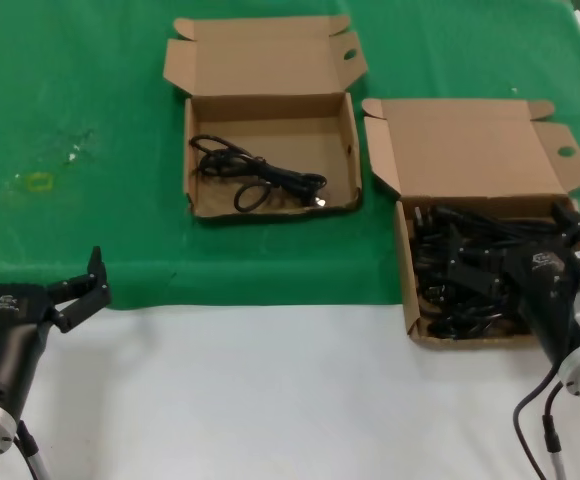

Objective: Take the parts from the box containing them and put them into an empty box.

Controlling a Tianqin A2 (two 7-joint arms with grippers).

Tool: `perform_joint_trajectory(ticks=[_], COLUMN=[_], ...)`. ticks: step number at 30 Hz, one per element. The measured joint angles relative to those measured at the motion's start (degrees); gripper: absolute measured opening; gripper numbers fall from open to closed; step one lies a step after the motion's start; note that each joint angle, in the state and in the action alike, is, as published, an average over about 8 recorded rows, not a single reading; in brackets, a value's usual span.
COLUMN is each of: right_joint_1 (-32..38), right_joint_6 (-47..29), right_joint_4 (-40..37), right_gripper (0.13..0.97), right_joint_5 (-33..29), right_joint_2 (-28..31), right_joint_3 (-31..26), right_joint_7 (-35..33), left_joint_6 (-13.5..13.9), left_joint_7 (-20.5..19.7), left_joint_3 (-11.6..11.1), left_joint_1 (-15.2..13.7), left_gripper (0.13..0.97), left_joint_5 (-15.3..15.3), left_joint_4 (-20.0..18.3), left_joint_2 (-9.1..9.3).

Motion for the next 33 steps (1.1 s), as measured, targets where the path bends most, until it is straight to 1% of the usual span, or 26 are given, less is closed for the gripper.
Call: perform_joint_trajectory(ticks=[33], right_joint_1=[0.00], right_joint_6=[0.00], right_joint_4=[0.00], right_gripper=[0.966], right_joint_5=[0.00], right_joint_2=[0.00], right_joint_3=[0.00], right_joint_7=[0.00], left_joint_6=[0.00], left_joint_7=[0.00], left_joint_3=[0.00], left_joint_1=[0.00], left_gripper=[0.966], left_joint_5=[0.00], left_joint_4=[0.00], left_joint_2=[0.00])
